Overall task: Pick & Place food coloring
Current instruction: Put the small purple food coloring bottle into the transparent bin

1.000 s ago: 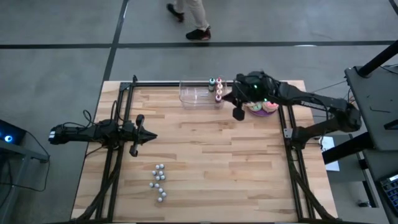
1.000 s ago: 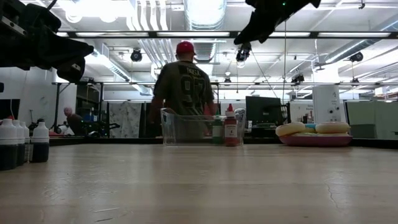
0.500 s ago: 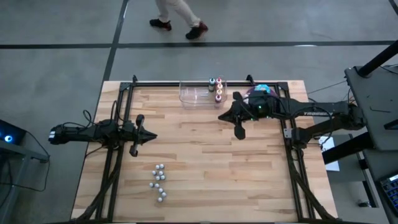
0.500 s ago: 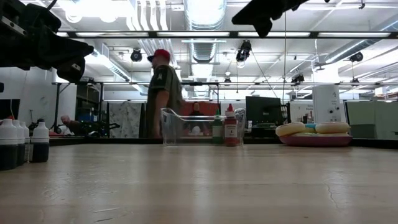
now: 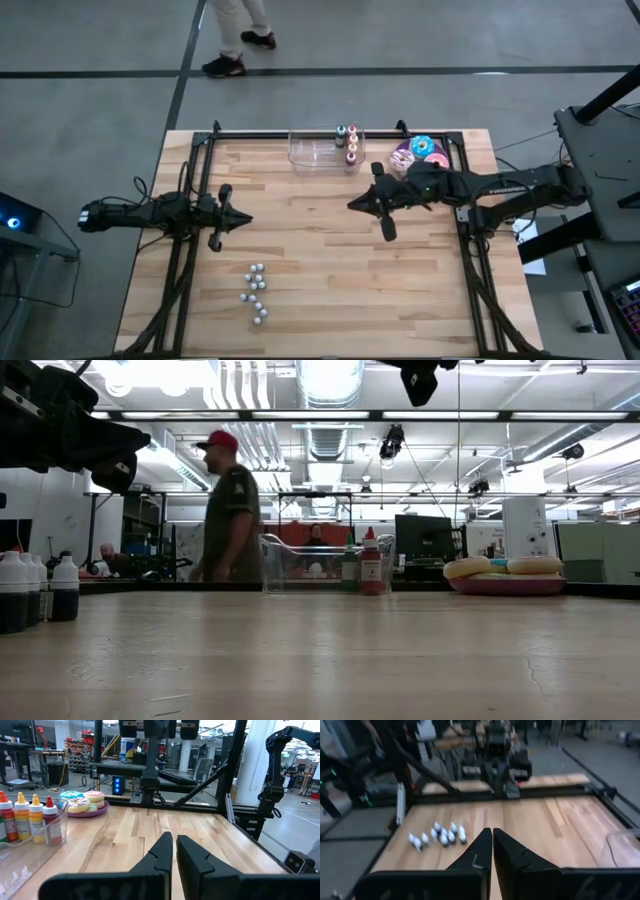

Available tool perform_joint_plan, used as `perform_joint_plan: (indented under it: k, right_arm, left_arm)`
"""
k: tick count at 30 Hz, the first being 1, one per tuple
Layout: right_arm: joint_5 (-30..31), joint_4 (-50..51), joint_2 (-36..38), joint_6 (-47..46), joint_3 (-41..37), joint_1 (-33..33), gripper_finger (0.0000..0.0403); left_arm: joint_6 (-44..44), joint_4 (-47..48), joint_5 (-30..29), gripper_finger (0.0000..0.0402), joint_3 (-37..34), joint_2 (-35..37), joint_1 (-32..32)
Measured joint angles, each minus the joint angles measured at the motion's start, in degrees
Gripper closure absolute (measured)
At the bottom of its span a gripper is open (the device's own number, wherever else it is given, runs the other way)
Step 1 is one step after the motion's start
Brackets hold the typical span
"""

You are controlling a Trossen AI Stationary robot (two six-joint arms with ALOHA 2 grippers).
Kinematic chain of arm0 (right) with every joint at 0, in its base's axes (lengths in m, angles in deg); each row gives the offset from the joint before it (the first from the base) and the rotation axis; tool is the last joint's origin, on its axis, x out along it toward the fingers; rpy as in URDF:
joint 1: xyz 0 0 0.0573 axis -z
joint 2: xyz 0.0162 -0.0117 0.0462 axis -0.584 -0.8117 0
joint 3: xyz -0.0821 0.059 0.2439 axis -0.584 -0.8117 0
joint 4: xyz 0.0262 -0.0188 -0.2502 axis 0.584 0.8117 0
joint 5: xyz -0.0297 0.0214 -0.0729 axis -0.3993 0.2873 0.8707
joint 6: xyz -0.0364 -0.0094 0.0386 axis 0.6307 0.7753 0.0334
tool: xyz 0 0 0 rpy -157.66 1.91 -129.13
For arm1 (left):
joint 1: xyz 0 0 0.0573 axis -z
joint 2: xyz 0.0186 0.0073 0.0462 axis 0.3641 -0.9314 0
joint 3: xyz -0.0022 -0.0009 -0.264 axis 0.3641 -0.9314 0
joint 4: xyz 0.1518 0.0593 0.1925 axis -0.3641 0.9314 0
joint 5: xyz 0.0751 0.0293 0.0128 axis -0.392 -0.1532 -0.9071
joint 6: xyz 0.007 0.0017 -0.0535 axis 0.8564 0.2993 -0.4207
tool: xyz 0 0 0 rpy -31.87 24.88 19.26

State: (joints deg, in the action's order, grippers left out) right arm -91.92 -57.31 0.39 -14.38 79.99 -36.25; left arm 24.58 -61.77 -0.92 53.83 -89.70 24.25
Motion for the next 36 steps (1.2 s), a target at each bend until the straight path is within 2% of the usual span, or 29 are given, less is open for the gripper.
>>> perform_joint_plan:
  k: [3, 9, 36]
  right_arm:
    - [0.0, -2.3, 2.9, 0.7, -2.5, 0.0, 0.0394]
    - [-0.1, -1.4, 10.2, 1.3, -7.4, 0.0, 0.0394]
    - [-0.2, -2.3, 34.7, 1.5, -29.2, 0.0, 0.0394]
  left_arm:
    - [0.0, 0.0, 0.0, 0.0402, 0.0, 0.0, 0.0]
    - [0.0, 0.0, 0.0, 0.0402, 0.0, 0.0, 0.0]
    - [0.0, 0.0, 0.0, 0.0402, 0.0, 0.0, 0.0]
